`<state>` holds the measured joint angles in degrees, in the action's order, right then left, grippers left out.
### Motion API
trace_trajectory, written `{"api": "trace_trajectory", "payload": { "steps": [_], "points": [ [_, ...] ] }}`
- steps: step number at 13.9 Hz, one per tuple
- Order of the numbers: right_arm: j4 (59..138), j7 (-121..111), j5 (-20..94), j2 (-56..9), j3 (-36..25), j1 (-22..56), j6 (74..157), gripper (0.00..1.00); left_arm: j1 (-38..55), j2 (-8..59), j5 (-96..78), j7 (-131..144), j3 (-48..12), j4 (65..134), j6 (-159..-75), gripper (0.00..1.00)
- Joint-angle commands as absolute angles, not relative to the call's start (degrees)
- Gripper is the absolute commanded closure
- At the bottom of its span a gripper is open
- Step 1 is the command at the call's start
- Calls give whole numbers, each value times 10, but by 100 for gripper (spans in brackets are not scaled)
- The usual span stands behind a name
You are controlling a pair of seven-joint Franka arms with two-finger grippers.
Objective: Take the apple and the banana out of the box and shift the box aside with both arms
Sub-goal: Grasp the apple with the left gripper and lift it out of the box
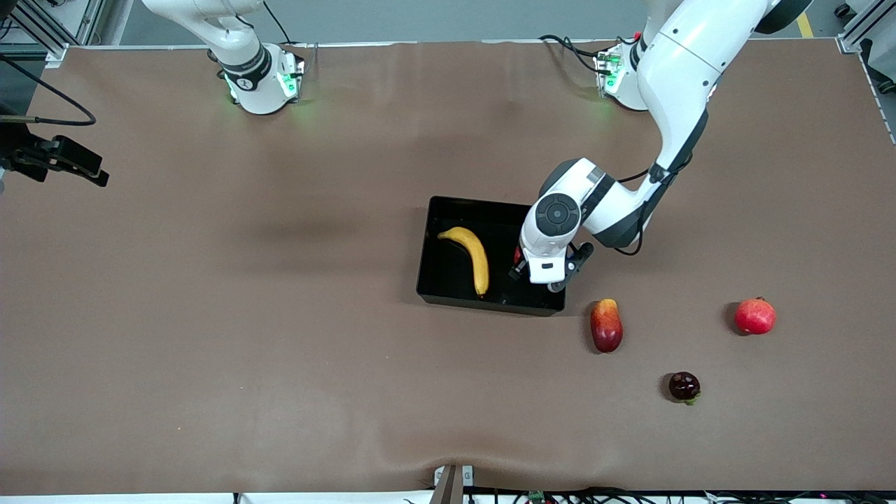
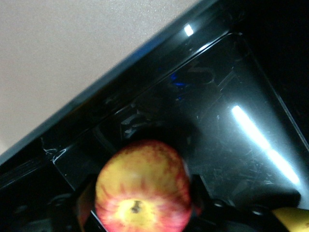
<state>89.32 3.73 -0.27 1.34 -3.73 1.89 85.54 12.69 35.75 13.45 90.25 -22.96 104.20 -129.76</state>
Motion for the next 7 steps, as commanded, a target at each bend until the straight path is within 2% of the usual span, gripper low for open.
{"api": "trace_trajectory", "payload": {
  "steps": [1, 4, 7],
  "points": [
    [891, 42, 2, 15, -40, 22, 853, 0, 128, 355, 151, 915, -230, 1034, -1303, 98],
    [891, 42, 2, 15, -40, 21, 851, 0, 127, 324, 152, 915, -231, 1024, -1280, 100],
    [888, 43, 2, 17, -40, 22, 852, 0, 127, 293, 152, 899, -234, 955, -1180, 100]
  ]
}}
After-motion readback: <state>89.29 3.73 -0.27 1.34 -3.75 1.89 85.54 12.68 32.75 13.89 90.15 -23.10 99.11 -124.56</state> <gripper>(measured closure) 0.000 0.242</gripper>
